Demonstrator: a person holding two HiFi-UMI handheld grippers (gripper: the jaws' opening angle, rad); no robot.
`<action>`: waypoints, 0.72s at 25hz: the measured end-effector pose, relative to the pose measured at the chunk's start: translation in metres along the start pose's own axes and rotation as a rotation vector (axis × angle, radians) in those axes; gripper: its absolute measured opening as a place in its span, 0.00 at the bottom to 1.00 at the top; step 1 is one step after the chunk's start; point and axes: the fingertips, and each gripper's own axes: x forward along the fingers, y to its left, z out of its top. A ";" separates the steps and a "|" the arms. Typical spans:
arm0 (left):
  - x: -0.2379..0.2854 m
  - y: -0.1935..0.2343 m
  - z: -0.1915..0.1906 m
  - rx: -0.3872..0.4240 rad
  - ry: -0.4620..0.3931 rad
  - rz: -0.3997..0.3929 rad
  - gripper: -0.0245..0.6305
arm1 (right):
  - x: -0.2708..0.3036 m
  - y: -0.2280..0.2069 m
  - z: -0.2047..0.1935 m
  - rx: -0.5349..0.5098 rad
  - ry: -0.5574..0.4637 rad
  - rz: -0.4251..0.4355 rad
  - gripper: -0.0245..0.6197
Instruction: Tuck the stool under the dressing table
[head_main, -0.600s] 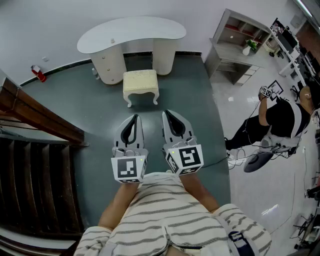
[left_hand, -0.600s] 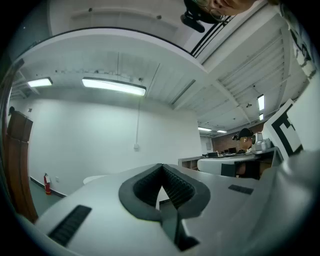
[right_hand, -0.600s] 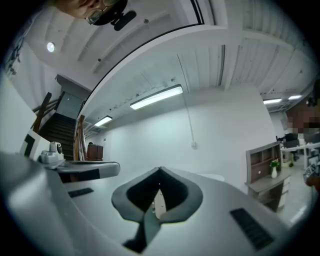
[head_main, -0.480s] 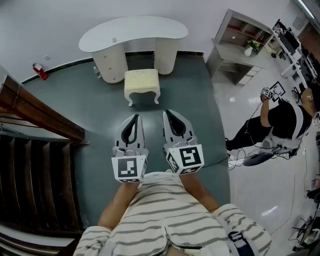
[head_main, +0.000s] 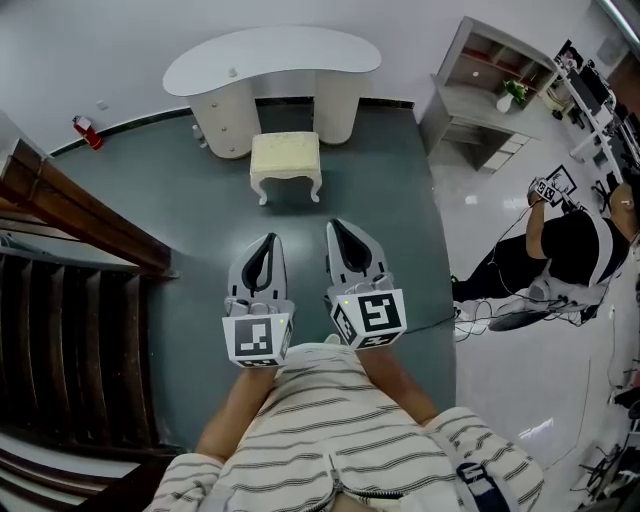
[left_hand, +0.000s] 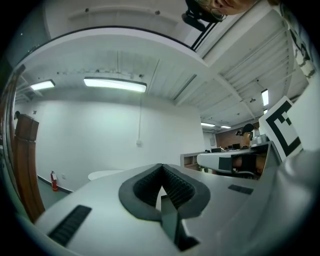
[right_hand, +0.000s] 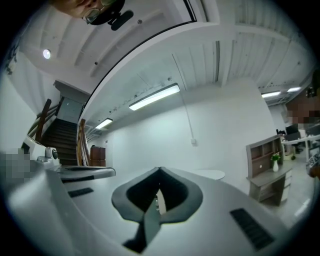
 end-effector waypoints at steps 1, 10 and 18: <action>-0.001 -0.004 -0.001 0.000 0.005 0.004 0.05 | -0.003 -0.002 -0.001 0.003 0.002 0.005 0.06; -0.019 -0.038 -0.036 0.029 0.084 0.059 0.05 | -0.032 -0.036 -0.017 0.032 0.010 0.014 0.06; -0.010 -0.039 -0.051 0.004 0.087 0.087 0.05 | -0.024 -0.045 -0.033 0.035 0.042 0.036 0.06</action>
